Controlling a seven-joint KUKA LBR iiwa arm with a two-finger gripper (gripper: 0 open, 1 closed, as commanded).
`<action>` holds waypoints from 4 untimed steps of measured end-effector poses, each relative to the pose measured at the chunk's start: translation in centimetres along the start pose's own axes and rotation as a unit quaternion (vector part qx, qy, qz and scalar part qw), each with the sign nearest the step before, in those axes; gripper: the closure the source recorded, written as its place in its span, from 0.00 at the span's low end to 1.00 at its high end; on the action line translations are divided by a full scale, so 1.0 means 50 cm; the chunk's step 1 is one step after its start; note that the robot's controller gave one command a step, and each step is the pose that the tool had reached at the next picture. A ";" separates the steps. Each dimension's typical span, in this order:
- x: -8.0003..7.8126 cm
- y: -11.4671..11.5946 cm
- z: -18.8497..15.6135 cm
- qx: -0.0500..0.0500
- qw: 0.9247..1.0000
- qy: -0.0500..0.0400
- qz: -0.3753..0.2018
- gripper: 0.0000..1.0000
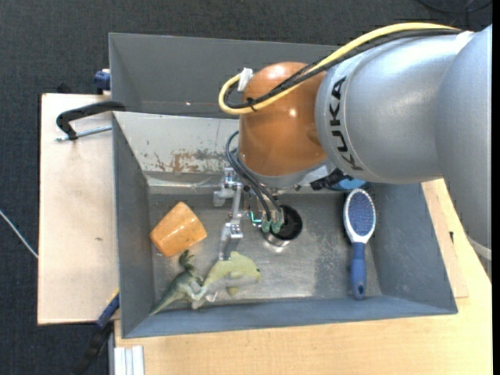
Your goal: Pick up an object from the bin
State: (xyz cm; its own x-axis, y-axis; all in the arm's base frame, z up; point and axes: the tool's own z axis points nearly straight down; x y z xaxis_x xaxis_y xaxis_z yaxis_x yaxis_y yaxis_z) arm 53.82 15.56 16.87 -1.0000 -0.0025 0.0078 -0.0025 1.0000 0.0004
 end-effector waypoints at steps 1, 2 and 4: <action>0.021 0.070 0.147 0.004 0.998 -0.015 -0.060 0.00; -0.137 0.085 0.168 0.001 0.984 -0.005 -0.176 0.00; -0.134 0.102 0.171 0.011 0.917 -0.011 -0.398 0.00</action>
Offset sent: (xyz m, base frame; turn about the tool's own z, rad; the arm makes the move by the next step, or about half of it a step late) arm -0.0248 0.0513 -0.0987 -0.1449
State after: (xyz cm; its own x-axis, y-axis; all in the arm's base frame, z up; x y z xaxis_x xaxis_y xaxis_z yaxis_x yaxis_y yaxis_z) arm 60.42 20.66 8.28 -0.6808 -0.7325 -0.0054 -0.7322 0.6807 -0.0231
